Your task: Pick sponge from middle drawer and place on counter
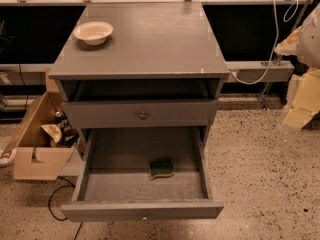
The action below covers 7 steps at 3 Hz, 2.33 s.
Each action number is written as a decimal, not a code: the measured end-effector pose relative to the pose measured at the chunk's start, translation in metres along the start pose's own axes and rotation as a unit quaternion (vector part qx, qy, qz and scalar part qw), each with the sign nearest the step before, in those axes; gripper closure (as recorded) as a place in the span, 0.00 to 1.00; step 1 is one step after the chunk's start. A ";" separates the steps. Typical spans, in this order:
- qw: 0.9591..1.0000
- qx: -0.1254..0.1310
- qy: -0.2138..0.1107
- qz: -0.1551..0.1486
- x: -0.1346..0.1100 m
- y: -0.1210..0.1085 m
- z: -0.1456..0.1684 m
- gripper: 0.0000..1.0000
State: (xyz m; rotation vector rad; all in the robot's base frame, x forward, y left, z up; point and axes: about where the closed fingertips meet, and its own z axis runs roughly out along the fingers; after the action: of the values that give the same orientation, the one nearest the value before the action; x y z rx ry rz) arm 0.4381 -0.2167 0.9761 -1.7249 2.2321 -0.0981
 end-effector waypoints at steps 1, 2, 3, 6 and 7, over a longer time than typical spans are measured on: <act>1.000 0.000 0.000 0.000 0.000 0.000 0.000 0.00; 0.999 -0.032 -0.024 -0.010 -0.002 0.001 0.056 0.00; 0.997 -0.062 -0.053 -0.017 -0.003 0.004 0.122 0.00; 0.984 -0.138 -0.117 0.009 -0.013 0.022 0.265 0.00; 0.976 -0.166 -0.135 0.027 -0.025 0.046 0.343 0.00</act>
Offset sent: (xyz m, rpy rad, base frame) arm 0.0307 0.0140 -0.0950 0.0877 0.0900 0.0729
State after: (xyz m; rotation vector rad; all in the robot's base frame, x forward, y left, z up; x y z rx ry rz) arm 0.5004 -0.1331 0.6453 -1.7099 2.1786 0.5197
